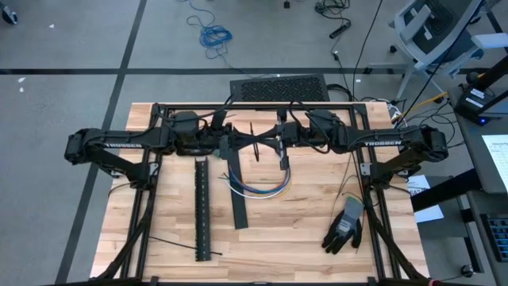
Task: Ziptie cables
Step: Wrap the cable wires with a black zip tie
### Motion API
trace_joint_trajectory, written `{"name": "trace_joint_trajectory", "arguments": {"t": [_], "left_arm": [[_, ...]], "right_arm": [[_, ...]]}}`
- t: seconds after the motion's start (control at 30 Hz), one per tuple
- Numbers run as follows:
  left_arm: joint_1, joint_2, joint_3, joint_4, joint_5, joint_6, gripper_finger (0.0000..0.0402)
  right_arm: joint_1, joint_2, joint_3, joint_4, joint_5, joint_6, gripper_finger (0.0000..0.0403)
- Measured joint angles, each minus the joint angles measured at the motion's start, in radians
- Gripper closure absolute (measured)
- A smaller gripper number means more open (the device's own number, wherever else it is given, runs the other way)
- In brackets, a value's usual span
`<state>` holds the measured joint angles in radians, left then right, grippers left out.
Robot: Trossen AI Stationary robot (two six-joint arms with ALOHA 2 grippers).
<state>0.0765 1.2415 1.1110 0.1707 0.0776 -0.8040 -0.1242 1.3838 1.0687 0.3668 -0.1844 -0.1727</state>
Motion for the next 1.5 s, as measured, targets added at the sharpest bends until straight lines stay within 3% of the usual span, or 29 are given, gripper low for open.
{"name": "trace_joint_trajectory", "arguments": {"t": [0.3,0.53,0.7,0.93,1.5], "left_arm": [[0.000,0.000,0.000,0.002,0.000,-0.001,0.0282],[0.000,0.000,0.000,0.002,0.000,-0.001,0.0246],[0.000,0.000,0.001,0.002,0.003,-0.001,0.0238],[0.000,0.000,0.001,0.002,0.095,-0.002,0.0237],[0.002,0.000,0.001,0.003,0.079,0.016,0.0237]], "right_arm": [[0.000,0.000,0.000,0.001,0.002,0.003,0.0403],[-0.001,0.000,0.000,0.001,0.002,0.003,0.0403],[-0.001,0.000,0.000,0.001,0.002,0.003,0.0403],[0.000,0.000,0.000,0.005,-0.003,0.003,0.0403],[0.000,0.000,0.000,0.020,0.003,0.003,0.0403]]}}
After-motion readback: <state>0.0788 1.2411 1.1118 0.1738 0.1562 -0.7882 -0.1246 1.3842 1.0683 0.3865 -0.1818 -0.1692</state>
